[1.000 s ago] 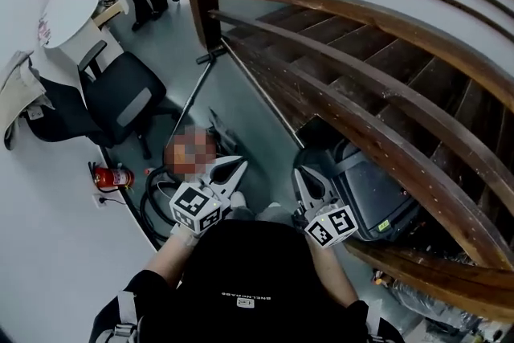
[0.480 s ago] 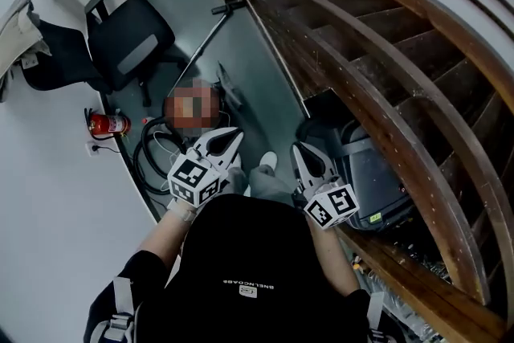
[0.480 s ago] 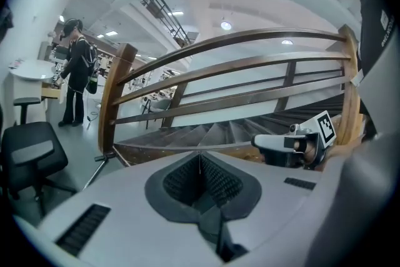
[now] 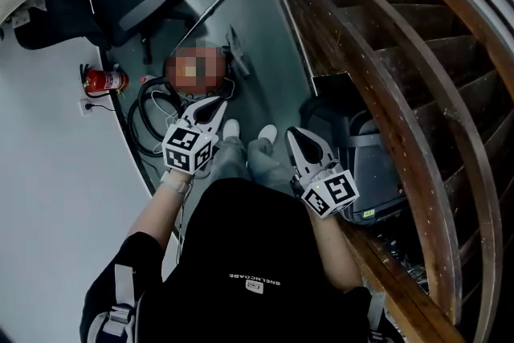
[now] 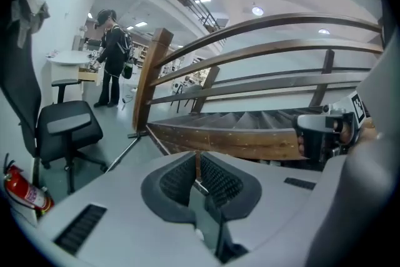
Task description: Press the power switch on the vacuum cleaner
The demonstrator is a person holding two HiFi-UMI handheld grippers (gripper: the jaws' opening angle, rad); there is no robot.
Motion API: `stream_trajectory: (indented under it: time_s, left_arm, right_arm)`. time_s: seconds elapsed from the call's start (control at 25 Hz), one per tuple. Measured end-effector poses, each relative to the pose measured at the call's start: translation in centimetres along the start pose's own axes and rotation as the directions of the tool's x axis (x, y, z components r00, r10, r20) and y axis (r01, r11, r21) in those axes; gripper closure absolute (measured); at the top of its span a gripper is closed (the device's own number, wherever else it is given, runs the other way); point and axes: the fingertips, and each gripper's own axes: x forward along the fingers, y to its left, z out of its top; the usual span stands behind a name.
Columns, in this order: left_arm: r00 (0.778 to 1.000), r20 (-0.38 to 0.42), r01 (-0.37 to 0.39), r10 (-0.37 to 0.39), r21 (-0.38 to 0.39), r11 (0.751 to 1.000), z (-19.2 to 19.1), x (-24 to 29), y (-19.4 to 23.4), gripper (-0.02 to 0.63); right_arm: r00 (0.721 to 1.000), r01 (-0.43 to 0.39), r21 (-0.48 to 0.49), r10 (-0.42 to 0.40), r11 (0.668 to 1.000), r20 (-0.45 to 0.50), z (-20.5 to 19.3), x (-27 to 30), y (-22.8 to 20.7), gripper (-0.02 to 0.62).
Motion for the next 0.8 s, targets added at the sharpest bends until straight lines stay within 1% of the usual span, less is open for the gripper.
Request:
stream_trajectory:
  time_s: [0.2, 0.4, 0.52, 0.68, 0.8]
  left_arm:
    - [0.992, -0.074, -0.103, 0.102, -0.005, 0.995, -4.2, 1.4, 6.0, 0.589]
    - [0.971, -0.157, -0.187, 0.182, -0.017, 0.982, -8.6, 3.0, 12.4, 0.589]
    - [0.952, -0.199, -0.239, 0.233, -0.003, 0.971, -11.0, 4.1, 16.3, 0.589]
    - [0.919, -0.230, -0.328, 0.321, 0.007, 0.945, -13.9, 5.5, 22.1, 0.591]
    - [0.898, -0.263, -0.365, 0.353, 0.005, 0.931, -16.5, 6.8, 25.9, 0.591]
  right_arm:
    - [0.994, -0.022, -0.016, 0.020, 1.000, -0.109, -2.5, 3.0, 0.1, 0.563]
    - [0.974, -0.049, -0.034, 0.040, 0.998, -0.222, -5.3, 6.7, 0.3, 0.563]
    - [0.963, -0.074, -0.030, 0.063, 0.997, -0.263, -6.5, 8.8, 0.7, 0.563]
    - [0.947, -0.088, -0.029, 0.075, 0.996, -0.313, -8.2, 11.1, 0.6, 0.563]
    - [0.936, -0.099, -0.023, 0.085, 0.995, -0.342, -9.7, 12.5, 0.5, 0.563]
